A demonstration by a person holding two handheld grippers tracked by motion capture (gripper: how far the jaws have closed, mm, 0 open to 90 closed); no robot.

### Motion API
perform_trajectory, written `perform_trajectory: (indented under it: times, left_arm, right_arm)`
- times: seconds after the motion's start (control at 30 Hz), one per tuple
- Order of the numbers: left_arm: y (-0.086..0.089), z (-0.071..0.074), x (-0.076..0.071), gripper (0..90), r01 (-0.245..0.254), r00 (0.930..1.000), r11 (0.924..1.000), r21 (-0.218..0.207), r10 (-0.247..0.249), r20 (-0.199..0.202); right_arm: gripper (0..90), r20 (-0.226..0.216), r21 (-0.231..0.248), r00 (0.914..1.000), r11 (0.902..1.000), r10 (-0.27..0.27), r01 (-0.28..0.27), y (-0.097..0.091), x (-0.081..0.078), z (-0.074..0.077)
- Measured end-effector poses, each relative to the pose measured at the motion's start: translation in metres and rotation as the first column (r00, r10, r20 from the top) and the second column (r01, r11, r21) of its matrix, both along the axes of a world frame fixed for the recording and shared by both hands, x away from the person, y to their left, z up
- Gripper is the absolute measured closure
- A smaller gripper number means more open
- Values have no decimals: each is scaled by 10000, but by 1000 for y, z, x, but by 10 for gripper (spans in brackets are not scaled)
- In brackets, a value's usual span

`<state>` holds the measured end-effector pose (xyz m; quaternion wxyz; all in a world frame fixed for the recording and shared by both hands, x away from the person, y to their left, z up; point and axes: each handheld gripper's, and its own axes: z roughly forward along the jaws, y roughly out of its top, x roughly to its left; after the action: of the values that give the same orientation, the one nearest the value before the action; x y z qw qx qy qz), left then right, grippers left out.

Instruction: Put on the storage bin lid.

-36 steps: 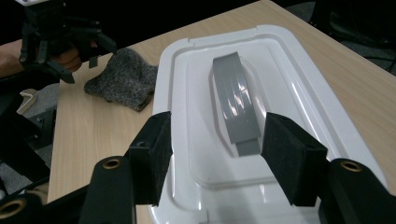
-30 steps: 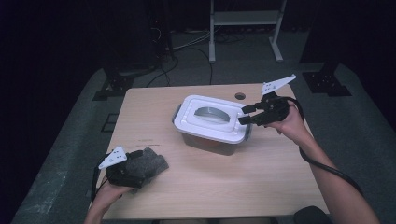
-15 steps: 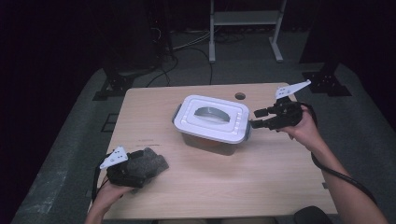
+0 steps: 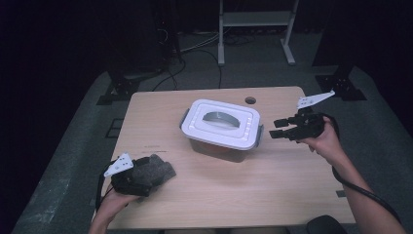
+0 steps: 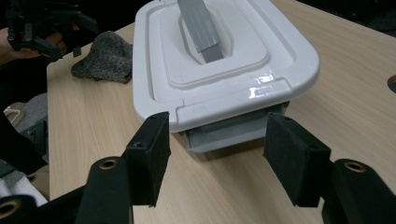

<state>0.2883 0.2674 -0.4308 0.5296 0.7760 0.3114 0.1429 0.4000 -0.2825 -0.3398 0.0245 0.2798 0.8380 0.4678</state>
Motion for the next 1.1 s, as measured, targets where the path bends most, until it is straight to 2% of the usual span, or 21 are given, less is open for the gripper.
perform_trajectory:
  times: [1.1]
  left_arm:
    - [-1,-1,0,23,35,10000,10000,19,-34,-41]
  right_arm:
    - [396,-763,236,9959,9984,-496,515,-29,-15,-44]
